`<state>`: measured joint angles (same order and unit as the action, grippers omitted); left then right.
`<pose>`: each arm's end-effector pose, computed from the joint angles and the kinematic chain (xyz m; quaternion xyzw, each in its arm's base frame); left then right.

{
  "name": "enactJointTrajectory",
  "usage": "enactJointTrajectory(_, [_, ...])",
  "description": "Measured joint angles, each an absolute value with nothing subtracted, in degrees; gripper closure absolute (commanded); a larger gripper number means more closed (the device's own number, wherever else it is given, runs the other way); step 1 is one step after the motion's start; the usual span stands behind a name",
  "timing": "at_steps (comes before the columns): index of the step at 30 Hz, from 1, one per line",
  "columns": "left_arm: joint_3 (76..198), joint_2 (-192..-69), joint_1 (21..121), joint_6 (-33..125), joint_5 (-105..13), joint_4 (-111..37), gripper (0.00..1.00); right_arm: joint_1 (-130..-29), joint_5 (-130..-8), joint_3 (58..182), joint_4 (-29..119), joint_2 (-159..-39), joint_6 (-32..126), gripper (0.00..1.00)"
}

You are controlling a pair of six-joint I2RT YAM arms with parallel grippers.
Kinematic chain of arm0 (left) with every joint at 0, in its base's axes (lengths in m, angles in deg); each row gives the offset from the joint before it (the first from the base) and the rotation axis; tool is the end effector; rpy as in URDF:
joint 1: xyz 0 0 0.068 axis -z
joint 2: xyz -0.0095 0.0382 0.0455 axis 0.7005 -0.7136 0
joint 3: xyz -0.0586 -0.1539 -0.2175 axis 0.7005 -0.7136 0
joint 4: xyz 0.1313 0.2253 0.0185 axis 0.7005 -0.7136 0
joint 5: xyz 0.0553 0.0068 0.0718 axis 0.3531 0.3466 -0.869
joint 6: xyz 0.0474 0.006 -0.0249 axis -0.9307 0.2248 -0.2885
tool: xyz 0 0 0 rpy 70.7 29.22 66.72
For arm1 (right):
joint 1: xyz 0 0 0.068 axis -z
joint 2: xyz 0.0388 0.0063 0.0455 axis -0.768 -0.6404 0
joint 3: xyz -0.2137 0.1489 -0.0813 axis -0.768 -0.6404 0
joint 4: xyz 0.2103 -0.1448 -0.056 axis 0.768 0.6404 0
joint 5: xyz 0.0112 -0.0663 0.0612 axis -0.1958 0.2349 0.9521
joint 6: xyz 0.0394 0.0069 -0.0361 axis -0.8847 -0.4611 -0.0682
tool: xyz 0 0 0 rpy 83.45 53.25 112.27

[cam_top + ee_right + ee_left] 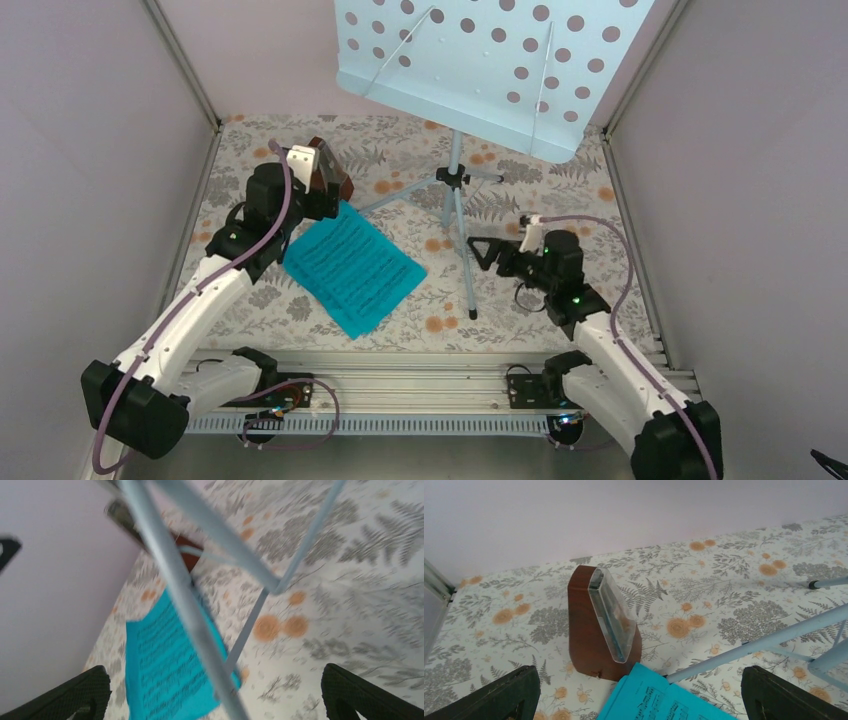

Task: Pack up the instrument practice props

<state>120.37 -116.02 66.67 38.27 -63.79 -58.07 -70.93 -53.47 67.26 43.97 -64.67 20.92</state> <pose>0.2237 -0.0849 0.3365 0.0898 0.8325 -0.0544 0.5440 0.1679 0.0789 0.2183 -0.0239 0.8262 0.3953 0.4007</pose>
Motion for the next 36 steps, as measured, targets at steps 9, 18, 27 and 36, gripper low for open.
enactJointTrajectory(9, [119.84, -115.85, 66.58, 37.92, -65.84, -57.92, 0.0, -59.79, -42.65, 76.94, 40.56, -75.68, 8.07, 0.0])
enactJointTrajectory(18, [119.84, -116.17, 66.47, 37.94, -65.99, -57.75, 0.0, -59.81, -35.22, 78.54, 22.73, -83.57, -19.82, 0.02])
enactJointTrajectory(27, [119.84, -116.15, 66.47, 37.96, -65.88, -57.7, 0.0, -60.64, -36.99, 84.31, 19.56, -88.03, -36.81, 0.1])
enactJointTrajectory(36, [119.84, -115.08, 66.45, 37.96, -65.73, -57.7, 0.0, -62.89, -37.29, 95.39, 28.76, -96.84, -40.76, 0.28])
